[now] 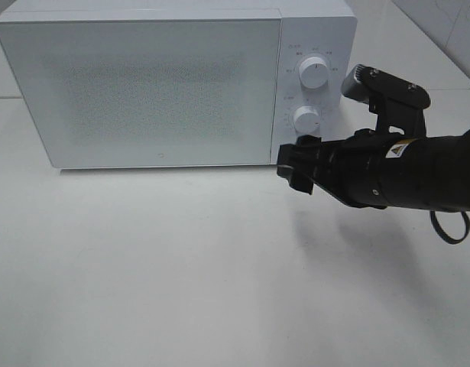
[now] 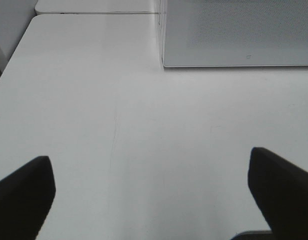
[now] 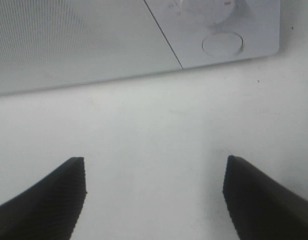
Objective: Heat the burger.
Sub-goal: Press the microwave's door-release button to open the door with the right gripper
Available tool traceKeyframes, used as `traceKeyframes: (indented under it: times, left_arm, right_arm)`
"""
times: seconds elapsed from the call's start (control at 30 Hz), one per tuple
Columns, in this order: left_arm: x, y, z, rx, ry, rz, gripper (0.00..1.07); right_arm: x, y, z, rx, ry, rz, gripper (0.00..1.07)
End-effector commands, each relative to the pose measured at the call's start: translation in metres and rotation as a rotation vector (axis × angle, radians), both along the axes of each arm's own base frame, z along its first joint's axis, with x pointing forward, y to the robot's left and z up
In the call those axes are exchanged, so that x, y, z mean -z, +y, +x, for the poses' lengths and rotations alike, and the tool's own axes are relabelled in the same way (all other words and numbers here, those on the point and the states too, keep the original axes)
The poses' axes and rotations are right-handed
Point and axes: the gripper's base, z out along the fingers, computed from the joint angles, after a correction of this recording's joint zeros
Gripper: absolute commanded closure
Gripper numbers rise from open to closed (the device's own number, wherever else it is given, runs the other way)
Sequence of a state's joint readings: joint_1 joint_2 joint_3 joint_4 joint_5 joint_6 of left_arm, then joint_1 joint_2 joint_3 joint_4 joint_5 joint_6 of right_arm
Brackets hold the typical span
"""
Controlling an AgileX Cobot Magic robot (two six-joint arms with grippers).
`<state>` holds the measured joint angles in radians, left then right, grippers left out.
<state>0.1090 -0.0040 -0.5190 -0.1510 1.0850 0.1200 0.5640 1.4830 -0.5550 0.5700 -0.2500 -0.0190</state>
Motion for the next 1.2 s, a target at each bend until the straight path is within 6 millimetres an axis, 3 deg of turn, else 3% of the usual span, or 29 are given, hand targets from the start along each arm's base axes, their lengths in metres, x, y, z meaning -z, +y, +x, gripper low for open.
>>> traceKeyframes:
  times: [0.03,0.33,0.57,0.77,1.0,1.2]
  left_arm:
    - [0.000,0.000,-0.003,-0.007,-0.036,-0.003,0.06]
    - [0.000,0.000,-0.003,-0.007,-0.036,-0.003,0.06]
    - [0.000,0.000,-0.003,-0.007,-0.036,-0.003,0.06]
    - [0.000,0.000,-0.003,-0.007,-0.036,-0.003,0.06]
    - [0.000,0.000,-0.003,-0.007,-0.036,-0.003,0.06]
    - [0.000,0.000,-0.003,-0.007,-0.036,-0.003,0.06]
  right_arm:
    - [-0.012,-0.008,-0.003,-0.128,0.041,-0.081,0.33]
    - [-0.039,-0.026,-0.014,-0.356,0.246,-0.292,0.33]
    - [-0.054,-0.040,-0.026,-0.328,0.373,-0.408,0.33]
    - [-0.070,-0.054,-0.049,-0.320,0.460,-0.462,0.33]
    - [-0.089,-0.065,-0.072,-0.323,0.462,-0.466,0.33]
    - [-0.112,-0.078,-0.100,-0.316,0.360,-0.443,0.33]
